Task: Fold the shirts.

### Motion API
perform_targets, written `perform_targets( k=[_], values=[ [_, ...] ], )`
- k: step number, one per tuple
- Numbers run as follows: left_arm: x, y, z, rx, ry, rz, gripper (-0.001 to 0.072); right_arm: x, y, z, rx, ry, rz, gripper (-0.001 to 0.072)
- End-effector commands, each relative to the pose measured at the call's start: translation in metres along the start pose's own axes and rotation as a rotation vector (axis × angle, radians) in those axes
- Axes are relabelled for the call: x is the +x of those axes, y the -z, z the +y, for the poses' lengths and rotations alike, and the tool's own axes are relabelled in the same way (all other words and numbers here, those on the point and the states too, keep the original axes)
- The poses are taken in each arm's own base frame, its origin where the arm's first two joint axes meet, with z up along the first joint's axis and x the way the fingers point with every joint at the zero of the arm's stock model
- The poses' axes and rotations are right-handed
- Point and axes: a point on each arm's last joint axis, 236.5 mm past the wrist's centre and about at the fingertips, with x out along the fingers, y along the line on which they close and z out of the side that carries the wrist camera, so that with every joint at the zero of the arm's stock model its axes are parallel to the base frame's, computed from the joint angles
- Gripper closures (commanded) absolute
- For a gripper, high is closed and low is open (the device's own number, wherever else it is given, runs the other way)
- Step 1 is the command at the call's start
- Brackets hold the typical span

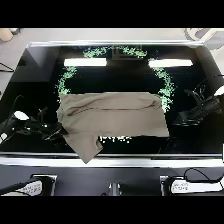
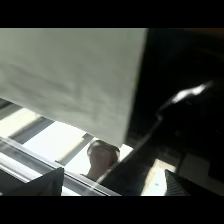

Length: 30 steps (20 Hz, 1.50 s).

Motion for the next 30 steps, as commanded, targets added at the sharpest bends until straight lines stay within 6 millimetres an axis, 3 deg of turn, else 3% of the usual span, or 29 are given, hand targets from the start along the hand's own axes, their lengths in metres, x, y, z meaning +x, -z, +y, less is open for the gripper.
perform_targets(
  k=[1,3,4,6,9,14,16,17,18,19,22,23,24,25,26,27,28,30],
  values=[
    [0.006,-0.012,-0.009,0.003,-0.003,-0.058,0.0486,0.012,0.011,-0.006,0.014,0.011,0.037,0.0035],
    [0.006,-0.013,-0.009,0.003,-0.004,-0.061,0.0644,0.031,0.021,-0.004,0.031,-0.017,0.059,0.0035],
    [0.006,-0.013,-0.01,0.005,-0.004,-0.062,0.0673,0.042,0.027,-0.004,0.04,-0.027,0.072,0.0036],
    [0.003,-0.012,-0.012,0.012,-0.002,-0.066,0.0673,0.059,0.033,-0.006,0.056,-0.031,0.073,0.0039],
    [0.002,-0.01,-0.015,0.025,0.001,-0.063,0.0674,0.075,0.025,0.001,0.075,-0.071,0.016,0.0081],
    [0.007,-0.005,-0.023,0.062,-0.004,-0.045,0.0674,0.082,0.002,0.011,0.112,-0.133,-0.078,0.0141],
    [0.008,-0.003,-0.025,0.07,-0.005,-0.041,0.0674,0.087,0.002,0.02,0.121,-0.183,-0.066,0.0215],
    [0.008,-0.003,-0.025,0.069,-0.005,-0.04,0.0674,0.089,0.003,0.022,0.115,-0.185,-0.051,0.0324],
    [0.008,-0.003,-0.025,0.07,-0.005,-0.042,0.0674,0.091,0.002,0.022,0.108,-0.177,-0.048,0.0568],
    [0.006,-0.003,-0.026,0.073,-0.003,-0.046,0.0675,0.091,0.001,0.023,0.102,-0.175,-0.047,0.069],
    [-0.011,-0.012,-0.036,0.107,0.003,-0.109,0.0677,0.074,-0.005,0.029,0.047,-0.181,-0.061,0.0694],
    [-0.029,-0.024,-0.047,0.135,0.013,-0.169,0.0678,0.058,-0.012,0.031,0.008,-0.166,-0.086,0.0694],
    [-0.061,-0.04,-0.063,0.177,0.027,-0.265,0.0678,0.032,-0.024,0.034,-0.048,-0.13,-0.136,0.0695],
    [-0.102,-0.056,-0.084,0.227,0.042,-0.378,0.0678,-0.002,-0.041,0.037,-0.1,-0.067,-0.218,0.0695],
    [-0.154,-0.068,-0.11,0.266,0.064,-0.514,0.0678,-0.051,-0.062,0.044,-0.164,0.024,-0.34,0.0695],
    [-0.221,-0.072,-0.143,0.313,0.094,-0.683,0.0677,-0.106,-0.078,0.057,-0.231,0.124,-0.474,0.0695],
    [-0.298,-0.061,-0.18,0.389,0.122,-0.876,0.0677,-0.175,-0.086,0.08,-0.311,0.247,-0.633,0.0694],
    [-0.444,0.002,-0.248,0.57,0.169,-1.273,0.0677,-0.311,-0.067,0.152,-0.459,0.496,-0.972,0.0693]
  ],
)
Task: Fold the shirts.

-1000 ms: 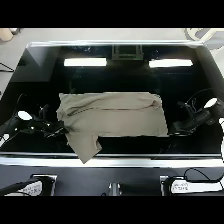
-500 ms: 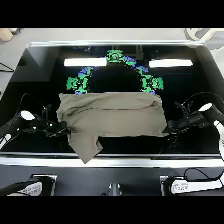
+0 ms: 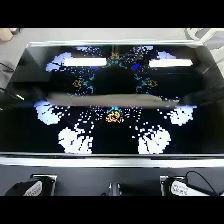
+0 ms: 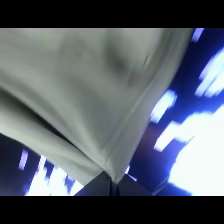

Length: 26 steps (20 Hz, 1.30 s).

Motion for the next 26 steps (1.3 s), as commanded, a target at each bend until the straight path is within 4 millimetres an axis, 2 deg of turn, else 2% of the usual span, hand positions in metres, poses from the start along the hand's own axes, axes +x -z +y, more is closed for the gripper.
perform_targets(
  k=[1,2,3,4,5,6,8,10,12,14,15,16,17,20,22,24,26],
  values=[
    [-0.212,-0.126,-0.123,0.266,0.053,-0.641,0.0677,-0.217,-0.117,0.066,-0.305,0.4,-0.549,0.0693],
    [-0.277,-0.136,-0.156,0.331,0.07,-0.816,0.0677,-0.276,-0.125,0.097,-0.369,0.503,-0.699,0.0693],
    [-0.323,-0.136,-0.18,0.369,0.094,-0.939,0.0677,-0.333,-0.125,0.128,-0.416,0.61,-0.853,0.0693],
    [-0.359,-0.128,-0.198,0.396,0.114,-1.026,0.0677,-0.374,-0.118,0.155,-0.45,0.689,-0.96,0.0694],
    [-0.379,-0.118,-0.208,0.416,0.123,-1.065,0.0676,-0.403,-0.109,0.176,-0.477,0.745,-1.031,0.0694],
    [-0.388,-0.109,-0.212,0.428,0.124,-1.078,0.0677,-0.422,-0.099,0.191,-0.497,0.788,-1.073,0.0694],
    [-0.394,-0.102,-0.216,0.437,0.126,-1.082,0.0677,-0.432,-0.084,0.201,-0.498,0.827,-1.072,0.0694],
    [-0.391,-0.103,-0.214,0.434,0.126,-1.072,0.0678,-0.425,-0.077,0.193,-0.448,0.817,-1.033,0.0694],
    [-0.375,-0.104,-0.206,0.37,0.136,-1.011,0.0678,-0.412,-0.073,0.182,-0.38,0.784,-0.987,0.0694],
    [-0.354,-0.103,-0.197,0.333,0.125,-0.93,0.0677,-0.394,-0.07,0.173,-0.358,0.75,-0.917,0.0694],
    [-0.339,-0.101,-0.19,0.321,0.114,-0.871,0.0677,-0.378,-0.068,0.165,-0.346,0.728,-0.855,0.0694],
    [-0.319,-0.097,-0.18,0.297,0.096,-0.791,0.0677,-0.358,-0.063,0.152,-0.328,0.7,-0.771,0.0694],
    [-0.289,-0.091,-0.163,0.27,0.058,-0.671,0.0678,-0.33,-0.056,0.135,-0.295,0.658,-0.655,0.0694],
    [-0.189,-0.059,-0.098,0.211,-0.047,-0.271,0.0677,-0.226,-0.026,0.082,-0.175,0.438,-0.258,0.0695],
    [-0.122,-0.041,-0.056,0.165,-0.07,-0.088,0.0676,-0.158,-0.009,0.046,-0.092,0.312,-0.069,0.0696],
    [-0.057,-0.009,-0.013,0.085,-0.086,0.071,0.0677,-0.081,0.02,0.015,-0.059,0.243,0.162,0.0696],
    [0.008,0.033,0.027,0.013,-0.102,0.196,0.0676,-0.011,0.034,0.001,-0.098,0.209,0.308,0.0696]
  ],
)
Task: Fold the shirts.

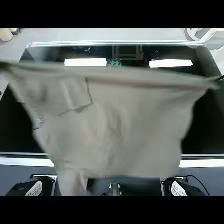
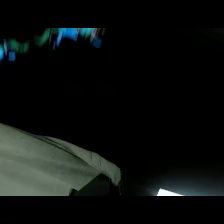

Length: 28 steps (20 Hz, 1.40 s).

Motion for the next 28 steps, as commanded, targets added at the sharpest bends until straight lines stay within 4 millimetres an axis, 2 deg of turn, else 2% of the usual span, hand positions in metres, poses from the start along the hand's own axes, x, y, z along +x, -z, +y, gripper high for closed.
perform_targets(
  k=[1,3,5,6,8,11,13,15,18,19,21,23,24,26,28],
  values=[
    [0.106,0.085,0.058,-0.095,-0.035,0.258,0.0675,0.123,0.033,0.008,-0.068,-0.077,0.277,0.0695],
    [0.149,0.115,0.084,-0.136,-0.055,0.327,0.0675,0.172,0.02,0.005,-0.087,-0.067,0.262,0.0694],
    [0.182,0.122,0.095,-0.166,-0.039,0.343,0.0675,0.206,0.007,-0.001,-0.029,-0.049,0.207,0.0694],
    [0.198,0.116,0.098,-0.181,-0.024,0.319,0.0675,0.219,-0.004,-0.006,-0.017,-0.032,0.161,0.0694],
    [0.224,0.09,0.106,-0.191,-0.013,0.223,0.0676,0.233,-0.031,-0.023,-0.02,0.034,0.043,0.0694],
    [0.247,0.048,0.123,-0.193,-0.042,0.102,0.0676,0.229,-0.085,-0.054,-0.025,0.168,-0.188,0.0694],
    [0.26,0.031,0.128,-0.185,-0.04,0.081,0.0675,0.229,-0.103,-0.065,-0.012,0.212,-0.271,0.0694],
    [0.276,0.028,0.128,-0.179,-0.034,0.087,0.0675,0.247,-0.094,-0.062,0.008,0.19,-0.24,0.0694],
    [0.3,0.053,0.118,-0.172,-0.017,0.15,0.0676,0.286,-0.063,-0.046,0.045,0.103,-0.128,0.0694],
    [0.303,0.058,0.113,-0.168,-0.009,0.169,0.0675,0.289,-0.059,-0.043,0.048,0.089,-0.114,0.0693],
    [0.288,0.057,0.104,-0.114,0.023,0.206,0.0675,0.269,-0.062,-0.044,0.005,0.095,-0.107,0.0693],
    [0.259,0.064,0.097,-0.084,0.055,0.281,0.0676,0.245,-0.05,-0.039,-0.08,0.073,-0.044,0.0693],
    [0.247,0.077,0.091,-0.1,0.079,0.351,0.0676,0.239,-0.035,-0.03,-0.099,0.034,0.019,0.0694],
    [0.23,0.12,0.078,-0.1,0.121,0.541,0.0676,0.24,0.008,-0.011,-0.118,-0.058,0.19,0.0693],
    [0.225,0.169,0.087,-0.099,0.06,0.688,0.0676,0.257,0.04,0.0,-0.111,-0.12,0.306,0.0693]
  ],
)
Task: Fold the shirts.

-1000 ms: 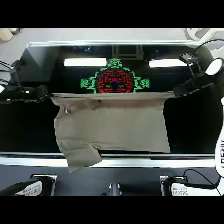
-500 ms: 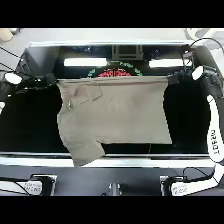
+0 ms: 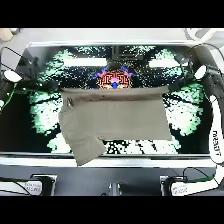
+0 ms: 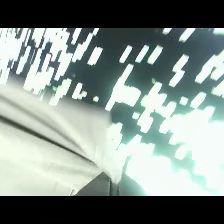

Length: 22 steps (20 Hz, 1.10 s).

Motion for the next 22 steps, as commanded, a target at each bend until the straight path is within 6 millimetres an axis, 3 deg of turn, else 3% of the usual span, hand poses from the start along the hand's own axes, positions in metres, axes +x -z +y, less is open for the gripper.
perform_targets(
  k=[1,4,10,11,12,13,14,17,19,22],
  values=[
    [0.014,0.082,0.012,-0.025,-0.052,0.284,0.0676,0.02,0.06,0.033,-0.026,-0.154,0.239,0.0693],
    [0.028,0.113,0.019,-0.05,-0.059,0.353,0.0676,0.041,0.079,0.057,0.007,-0.265,0.314,0.0693],
    [0.032,0.114,0.027,-0.079,-0.086,0.346,0.0661,0.039,0.095,0.069,0.019,-0.321,0.385,0.0689],
    [0.031,0.113,0.027,-0.086,-0.088,0.343,0.0571,0.037,0.095,0.07,0.033,-0.324,0.389,0.0586],
    [0.027,0.113,0.029,-0.091,-0.087,0.345,0.0373,0.033,0.096,0.072,0.044,-0.332,0.395,0.0381],
    [0.019,0.114,0.03,-0.101,-0.081,0.361,0.0226,0.021,0.102,0.078,0.031,-0.36,0.429,0.0225],
    [0.007,0.114,0.032,-0.115,-0.075,0.376,0.0215,0.009,0.109,0.077,0.038,-0.376,0.458,0.0198],
    [-0.029,0.123,0.039,-0.15,-0.071,0.37,0.0219,-0.026,0.132,0.061,0.119,-0.407,0.507,0.022],
    [-0.044,0.15,0.04,-0.18,-0.075,0.363,0.0219,-0.042,0.15,0.05,0.185,-0.402,0.511,0.0222],
    [-0.037,0.23,0.034,-0.22,-0.067,0.407,0.0219,-0.045,0.182,0.06,0.215,-0.391,0.513,0.0223]
  ],
)
